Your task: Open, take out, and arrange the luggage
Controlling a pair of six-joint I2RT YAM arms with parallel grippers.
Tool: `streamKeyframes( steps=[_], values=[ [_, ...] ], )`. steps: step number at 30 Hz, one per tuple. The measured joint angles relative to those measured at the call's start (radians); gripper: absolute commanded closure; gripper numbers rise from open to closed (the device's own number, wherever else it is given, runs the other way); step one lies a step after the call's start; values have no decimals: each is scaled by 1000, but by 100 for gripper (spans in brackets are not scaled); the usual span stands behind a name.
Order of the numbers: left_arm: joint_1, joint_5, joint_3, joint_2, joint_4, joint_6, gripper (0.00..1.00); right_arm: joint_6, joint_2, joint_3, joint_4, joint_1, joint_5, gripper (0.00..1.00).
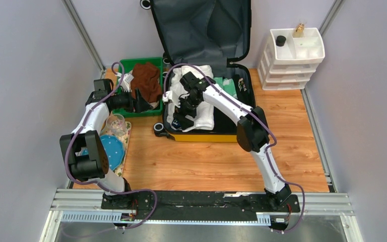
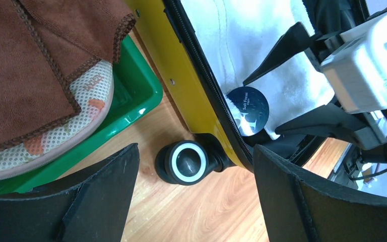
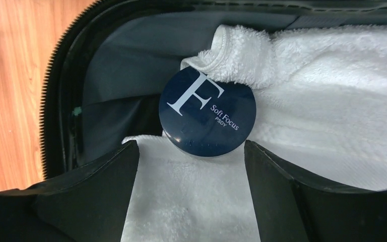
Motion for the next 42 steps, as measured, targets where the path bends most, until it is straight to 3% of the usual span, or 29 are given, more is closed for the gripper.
streamKeyframes(
  steps=[18,23,25,30,39,40,42],
  values=[
    [0,3,-2,-2,-19,27,10,23,0,-62,198,59,58,24],
    [0,3,-2,-2,-29,43,10,22,1,-68,200,66,76,18],
    [0,3,-2,-2,-29,49,10,22,1,-68,199,64,84,6],
    [0,3,-2,-2,-30,54,10,24,10,-68,197,57,111,3],
    [0,4,-2,-2,-30,56,9,41,27,-68,189,44,113,23],
    [0,4,-2,-2,-30,56,10,43,27,-68,188,44,110,35],
    [0,7,-2,-2,-31,56,10,47,26,-68,181,44,104,48]
  ],
)
